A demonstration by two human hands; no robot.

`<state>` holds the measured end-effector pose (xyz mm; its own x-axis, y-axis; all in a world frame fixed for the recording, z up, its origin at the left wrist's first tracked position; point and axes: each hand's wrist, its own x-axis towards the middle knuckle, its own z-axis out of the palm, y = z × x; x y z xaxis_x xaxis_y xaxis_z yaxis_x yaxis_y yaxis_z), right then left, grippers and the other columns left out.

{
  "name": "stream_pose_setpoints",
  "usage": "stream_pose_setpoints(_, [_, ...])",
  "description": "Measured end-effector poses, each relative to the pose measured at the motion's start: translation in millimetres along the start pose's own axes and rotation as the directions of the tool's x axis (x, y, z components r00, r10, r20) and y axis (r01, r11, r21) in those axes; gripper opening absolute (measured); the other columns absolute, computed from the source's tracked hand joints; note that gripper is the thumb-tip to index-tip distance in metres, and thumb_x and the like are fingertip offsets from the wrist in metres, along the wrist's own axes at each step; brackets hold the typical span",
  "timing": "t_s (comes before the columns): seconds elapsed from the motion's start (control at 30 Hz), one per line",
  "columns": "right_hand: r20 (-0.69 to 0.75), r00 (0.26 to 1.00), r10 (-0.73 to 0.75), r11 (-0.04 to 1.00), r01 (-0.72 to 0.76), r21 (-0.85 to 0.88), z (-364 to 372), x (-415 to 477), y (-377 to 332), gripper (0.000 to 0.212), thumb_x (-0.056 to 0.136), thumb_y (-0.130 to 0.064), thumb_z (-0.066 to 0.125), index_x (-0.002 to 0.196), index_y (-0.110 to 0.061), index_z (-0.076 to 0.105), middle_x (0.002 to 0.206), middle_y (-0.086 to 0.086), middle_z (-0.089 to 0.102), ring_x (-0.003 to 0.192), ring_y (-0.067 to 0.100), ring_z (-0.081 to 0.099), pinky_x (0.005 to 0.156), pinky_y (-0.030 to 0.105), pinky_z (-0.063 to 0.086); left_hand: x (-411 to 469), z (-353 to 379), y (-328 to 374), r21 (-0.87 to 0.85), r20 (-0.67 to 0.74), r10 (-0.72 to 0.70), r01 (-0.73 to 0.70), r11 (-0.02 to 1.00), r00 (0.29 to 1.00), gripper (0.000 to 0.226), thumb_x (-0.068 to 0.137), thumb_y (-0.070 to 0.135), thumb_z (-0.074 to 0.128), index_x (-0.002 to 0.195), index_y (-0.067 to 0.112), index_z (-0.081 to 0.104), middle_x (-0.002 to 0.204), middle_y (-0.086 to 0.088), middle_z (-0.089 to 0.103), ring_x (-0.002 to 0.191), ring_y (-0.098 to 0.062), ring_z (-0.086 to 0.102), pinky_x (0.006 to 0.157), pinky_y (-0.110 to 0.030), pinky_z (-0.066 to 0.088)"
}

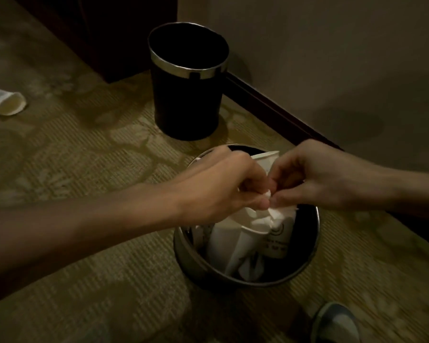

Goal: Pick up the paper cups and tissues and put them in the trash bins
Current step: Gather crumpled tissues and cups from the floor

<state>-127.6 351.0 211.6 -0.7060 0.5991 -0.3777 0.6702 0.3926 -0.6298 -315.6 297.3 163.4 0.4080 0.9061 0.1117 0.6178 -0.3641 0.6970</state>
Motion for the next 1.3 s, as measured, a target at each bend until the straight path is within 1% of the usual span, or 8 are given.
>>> stream_pose_setpoints(0.17, [0.038,0.998,0.049,0.999,-0.049,0.003,7.8,-6.9,31.5,0.007,0.079,-0.022,0.078,0.084,-0.026,0.076,0.084,-0.016,0.074,0.080,-0.003,0.069,0.078,0.021,0.057,15.5,10.6,-2.1,0.169,0.192,0.011,-0.044,0.985,0.981,0.016,0.093,0.036,0.063,0.099,0.028,0.075,0.088,0.011,0.073,0.083,-0.003,0.061,0.070,-0.024,0.045])
stream_pose_setpoints(0.3, [0.077,0.997,0.013,0.999,-0.009,-0.052,2.0,-2.2,44.6,0.007,0.079,-0.034,0.076,0.086,-0.032,0.075,0.082,-0.020,0.072,0.075,-0.004,0.068,0.068,0.019,0.056,20.7,7.2,-6.0,0.085,0.257,-0.027,0.005,0.996,0.966,0.018,0.095,0.032,0.060,0.103,0.025,0.075,0.093,0.013,0.074,0.089,0.002,0.061,0.076,-0.021,0.046])
stream_pose_setpoints(0.47, [0.040,0.997,0.062,0.991,-0.066,0.114,-26.8,13.9,39.6,0.032,0.071,-0.068,0.062,0.083,-0.040,0.072,0.072,-0.012,0.071,0.064,0.000,0.066,0.056,0.013,0.053,15.5,-20.9,-9.8,-0.111,0.058,-0.056,0.062,0.992,0.997,0.015,0.095,0.028,0.063,0.101,0.022,0.075,0.089,0.015,0.073,0.082,0.007,0.065,0.070,-0.015,0.054])
stream_pose_setpoints(0.63, [0.016,0.998,0.068,0.965,-0.070,0.255,-52.7,30.6,-27.0,0.034,0.069,-0.061,0.065,0.081,-0.030,0.072,0.067,0.000,0.067,0.057,0.005,0.062,0.053,0.014,0.049,-8.8,-83.7,4.6,-0.220,-0.063,-0.319,0.298,0.929,0.946,0.039,0.089,0.039,0.064,0.057,0.019,0.055,0.048,0.011,0.047,0.044,-0.005,0.046,0.043,-0.013,0.031])
stream_pose_setpoints(0.73, [-0.042,0.998,0.050,0.946,-0.034,0.324,-57.6,43.6,-106.3,0.025,0.074,-0.049,0.065,0.077,-0.024,0.068,0.066,0.005,0.062,0.055,0.006,0.055,0.051,0.014,0.045,-42.6,-151.5,15.2,-0.238,-0.076,-0.523,0.494,0.836,0.849,0.054,0.091,0.036,0.064,0.051,0.013,0.035,0.043,0.007,0.034,0.041,-0.006,0.034,0.043,-0.016,0.027])
stream_pose_setpoints(0.9, [-0.002,1.000,0.017,0.872,-0.014,0.490,-62.1,56.0,-285.4,0.012,0.080,-0.034,0.064,0.086,-0.024,0.066,0.075,0.003,0.061,0.061,0.009,0.056,0.054,0.014,0.046,-140.3,-320.3,58.9,-0.309,-0.208,-0.750,0.685,0.659,0.628,0.051,0.090,0.049,0.055,0.055,0.013,0.041,0.046,0.008,0.036,0.044,-0.005,0.037,0.048,-0.025,0.030])
stream_pose_setpoints(1.13, [0.160,0.978,-0.135,0.978,0.106,0.181,-81.7,101.5,-487.9,0.024,0.079,-0.060,0.053,0.099,-0.046,0.055,0.090,-0.021,0.056,0.081,0.002,0.057,0.063,0.020,0.049,-254.6,-515.4,115.0,-0.058,-0.291,-0.852,0.881,0.470,0.435,0.031,0.083,0.062,0.044,0.074,0.033,0.052,0.068,0.012,0.053,0.067,-0.001,0.050,0.056,-0.025,0.036])
stream_pose_setpoints(1.3, [0.217,0.960,-0.178,0.983,0.164,0.078,-74.2,156.6,-555.5,0.016,0.088,-0.049,0.058,0.102,-0.044,0.055,0.080,-0.017,0.057,0.077,-0.001,0.056,0.061,0.021,0.051,-286.0,-552.7,89.1,-0.282,-0.360,-0.897,0.887,0.367,0.256,0.033,0.089,0.046,0.058,0.066,0.025,0.050,0.053,0.009,0.053,0.054,-0.007,0.052,0.049,-0.024,0.036])
